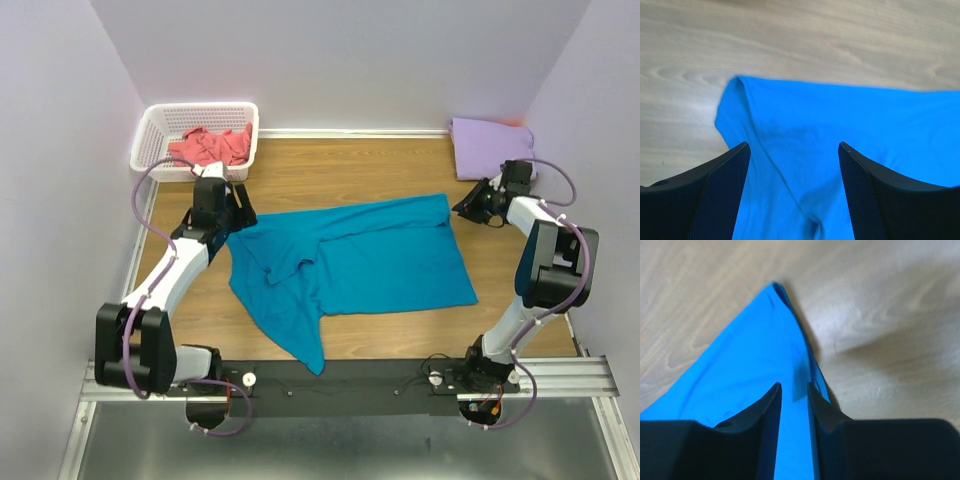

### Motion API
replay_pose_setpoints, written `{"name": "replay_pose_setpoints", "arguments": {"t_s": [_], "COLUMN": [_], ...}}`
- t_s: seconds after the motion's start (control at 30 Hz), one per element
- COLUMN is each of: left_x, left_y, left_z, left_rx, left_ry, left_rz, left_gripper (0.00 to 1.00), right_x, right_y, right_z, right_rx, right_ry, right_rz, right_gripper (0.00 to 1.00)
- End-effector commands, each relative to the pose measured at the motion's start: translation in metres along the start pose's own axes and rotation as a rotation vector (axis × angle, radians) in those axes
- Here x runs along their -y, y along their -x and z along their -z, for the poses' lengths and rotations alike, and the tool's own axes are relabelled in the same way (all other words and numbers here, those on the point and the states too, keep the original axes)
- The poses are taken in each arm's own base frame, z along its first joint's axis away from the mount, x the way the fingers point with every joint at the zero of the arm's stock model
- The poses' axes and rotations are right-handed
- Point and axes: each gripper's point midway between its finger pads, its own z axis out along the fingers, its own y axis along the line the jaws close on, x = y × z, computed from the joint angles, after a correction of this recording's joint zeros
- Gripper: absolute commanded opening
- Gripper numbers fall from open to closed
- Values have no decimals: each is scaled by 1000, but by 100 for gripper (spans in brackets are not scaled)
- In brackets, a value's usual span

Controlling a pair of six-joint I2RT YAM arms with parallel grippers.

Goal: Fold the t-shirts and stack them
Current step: Fold the tshirt

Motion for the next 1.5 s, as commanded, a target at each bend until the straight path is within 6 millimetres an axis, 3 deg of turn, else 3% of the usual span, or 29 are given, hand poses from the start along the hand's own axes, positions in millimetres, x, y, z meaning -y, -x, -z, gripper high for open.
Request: {"name": "replay_pose_setpoints", "arguments": {"t_s": [0.0, 0.2, 0.4, 0.73, 1.0, 1.27, 1.47], "left_x": [-1, 1, 1, -1, -2, -2, -1], "left_y": [-16, -30, -28, -26, -26, -27, -29], "left_z": [17, 20, 14, 11, 11, 10, 9], "left_rx": [31, 51, 61, 63, 64, 57, 52], "left_ry": [1, -18, -7, 9, 18, 14, 8], "left_rz": [-74, -114, -126, -135, -137, -139, -140], "left_gripper": [79, 79, 79, 79, 79, 79, 79], "right_x": [6, 11, 15, -2, 8, 15, 14], "right_y": [-21, -37, -42, -41, -25, -8, -17], "right_z": [-10, -27, -38, -41, -23, -6, -8], "right_rx": [-41, -85, -100, -99, -31, 6, -41], "right_ry": [-13, -28, -40, -19, -118, -200, -180], "right_rz": [-61, -60, -60, -32, 34, 106, 119], "right_gripper": [33, 32, 32, 31, 15, 14, 18]}}
